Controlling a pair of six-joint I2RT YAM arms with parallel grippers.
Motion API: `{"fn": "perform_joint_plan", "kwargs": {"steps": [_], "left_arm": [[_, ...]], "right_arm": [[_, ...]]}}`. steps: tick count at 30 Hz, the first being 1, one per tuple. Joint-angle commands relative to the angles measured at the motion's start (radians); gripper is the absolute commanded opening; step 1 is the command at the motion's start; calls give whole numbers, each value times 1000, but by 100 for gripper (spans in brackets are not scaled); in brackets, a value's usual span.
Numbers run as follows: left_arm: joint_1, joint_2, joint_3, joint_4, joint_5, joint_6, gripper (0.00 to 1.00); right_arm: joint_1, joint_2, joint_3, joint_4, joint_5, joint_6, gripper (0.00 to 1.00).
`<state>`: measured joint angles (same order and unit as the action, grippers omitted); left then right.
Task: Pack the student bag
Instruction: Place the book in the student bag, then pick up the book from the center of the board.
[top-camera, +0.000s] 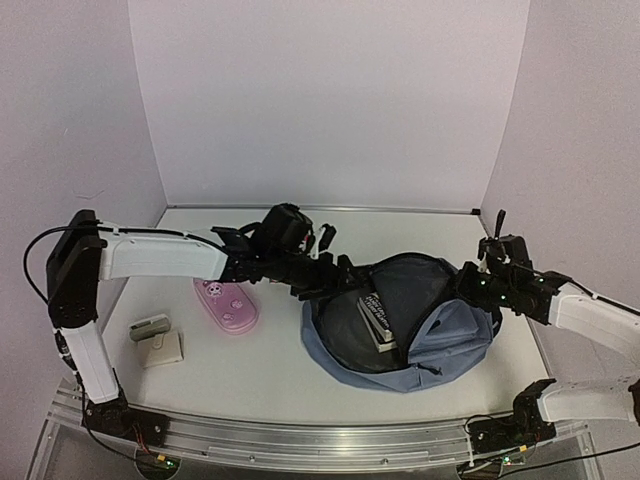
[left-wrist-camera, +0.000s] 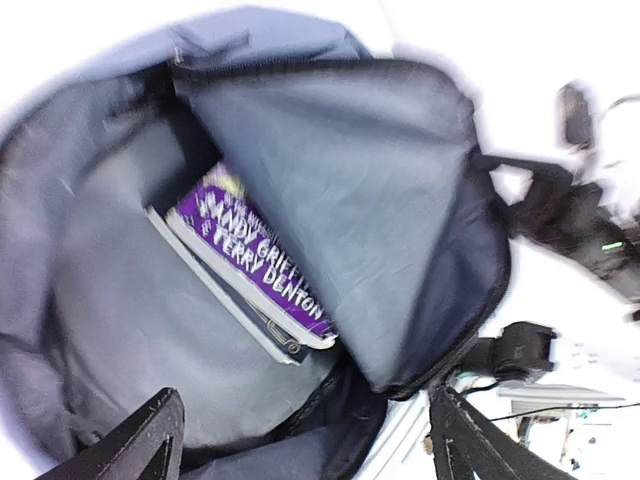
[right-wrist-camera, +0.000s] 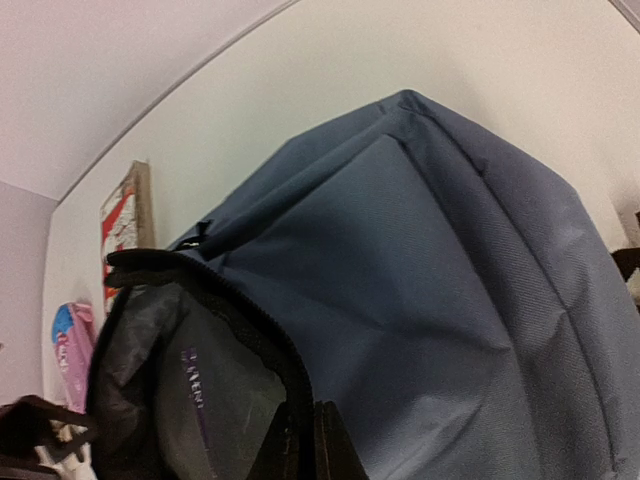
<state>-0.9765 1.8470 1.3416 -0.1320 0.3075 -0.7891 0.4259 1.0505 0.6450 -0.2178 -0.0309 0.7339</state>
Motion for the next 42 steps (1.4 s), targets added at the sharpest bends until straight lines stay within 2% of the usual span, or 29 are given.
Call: {"fn": "perform_joint_plan", "kwargs": {"steps": [1,2,3,5,6,10,13,17,22,27,33,39,42], "left_arm": [[110,-99,-69,-43,20,19,85],[137,-112,-91,-49,24,8,86],[166,-125,-115,-45,35,1,86],[213,-149,-150,-23,54,-3,86],[234,-160,-161,-22,58,1,87],[306,-194,-197,-7,79,8,89],[362,-221,-234,23,98,-4,90],[415,-238,-249,22,117,9,91],[471,-230,-242,32,158,12,91],[512,-210,-227,35,166,10,92],[538,-162,-183,4,156,20,92],[569,-115,-157,-17,160,33,92],[588,-97,-158,-10,172,32,92]], "right_arm": [[0,5,-15,30,124,4,27],[0,5,-11,23,126,4,33],[0,4,-3,14,123,2,44],[0,-4,26,-19,122,-11,72],[0,-13,45,-43,128,-19,81],[0,-77,112,-178,159,-48,98],[-1,-143,155,-243,127,-87,98],[1,-179,252,-257,-14,-138,98],[1,-163,367,-176,-96,-140,98],[18,-3,431,-64,-181,-122,95],[181,242,555,-12,-32,-139,94],[277,515,689,47,30,-122,94],[304,626,727,111,12,-109,93]]}}
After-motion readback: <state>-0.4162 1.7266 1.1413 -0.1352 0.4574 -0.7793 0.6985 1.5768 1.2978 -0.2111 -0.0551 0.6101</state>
